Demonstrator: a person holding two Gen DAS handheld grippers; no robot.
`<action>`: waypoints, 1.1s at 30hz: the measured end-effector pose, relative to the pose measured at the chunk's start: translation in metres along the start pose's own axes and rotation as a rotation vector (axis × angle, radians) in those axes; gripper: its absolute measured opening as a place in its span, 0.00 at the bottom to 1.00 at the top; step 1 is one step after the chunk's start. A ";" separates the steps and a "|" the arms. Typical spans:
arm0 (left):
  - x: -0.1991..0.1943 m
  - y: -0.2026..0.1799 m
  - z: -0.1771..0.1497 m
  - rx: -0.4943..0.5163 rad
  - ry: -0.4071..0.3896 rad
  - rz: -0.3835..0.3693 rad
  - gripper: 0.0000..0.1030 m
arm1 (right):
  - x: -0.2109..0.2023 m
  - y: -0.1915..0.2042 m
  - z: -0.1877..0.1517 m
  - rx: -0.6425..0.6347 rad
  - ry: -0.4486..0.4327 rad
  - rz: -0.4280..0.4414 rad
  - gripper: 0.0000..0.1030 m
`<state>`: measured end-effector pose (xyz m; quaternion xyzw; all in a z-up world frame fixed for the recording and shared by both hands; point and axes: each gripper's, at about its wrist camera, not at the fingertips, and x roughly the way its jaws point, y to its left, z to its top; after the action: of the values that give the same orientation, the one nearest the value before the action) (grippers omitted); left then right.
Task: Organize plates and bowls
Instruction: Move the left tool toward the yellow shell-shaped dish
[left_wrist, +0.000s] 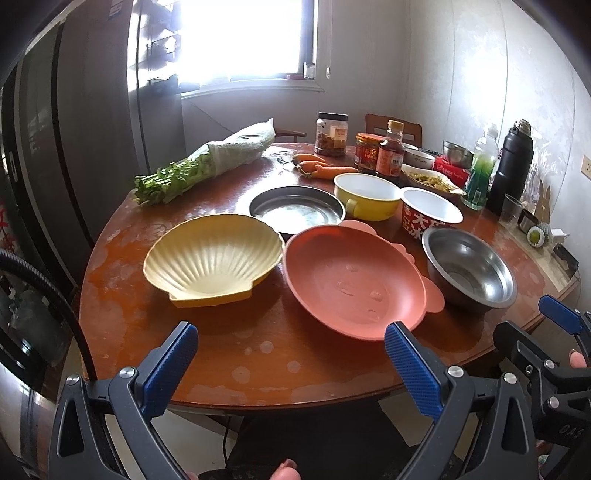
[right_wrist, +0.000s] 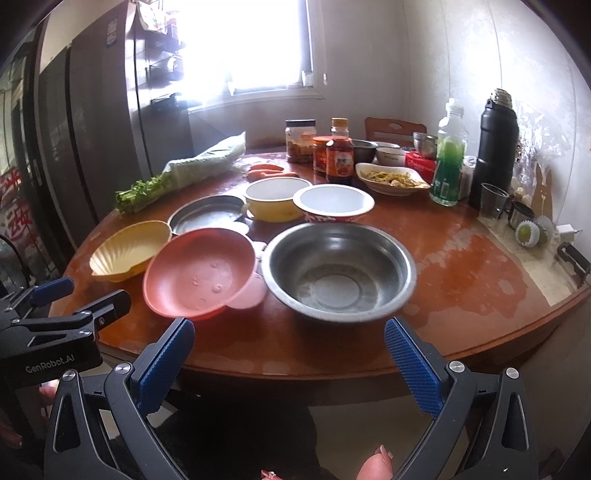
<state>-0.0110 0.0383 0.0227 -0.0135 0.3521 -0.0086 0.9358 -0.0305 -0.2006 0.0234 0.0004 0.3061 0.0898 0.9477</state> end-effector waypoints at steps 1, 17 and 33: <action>0.000 0.004 0.000 -0.007 0.003 0.004 0.99 | 0.000 0.002 0.002 -0.003 -0.002 0.003 1.00; 0.000 0.114 0.018 -0.142 0.008 0.102 0.99 | 0.017 0.083 0.051 -0.124 -0.076 0.136 1.00; 0.078 0.155 0.050 -0.123 0.138 0.072 0.99 | 0.113 0.143 0.092 -0.234 0.083 0.178 1.00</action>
<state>0.0817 0.1920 0.0038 -0.0574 0.4160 0.0458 0.9064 0.0885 -0.0357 0.0400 -0.0864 0.3314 0.2085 0.9161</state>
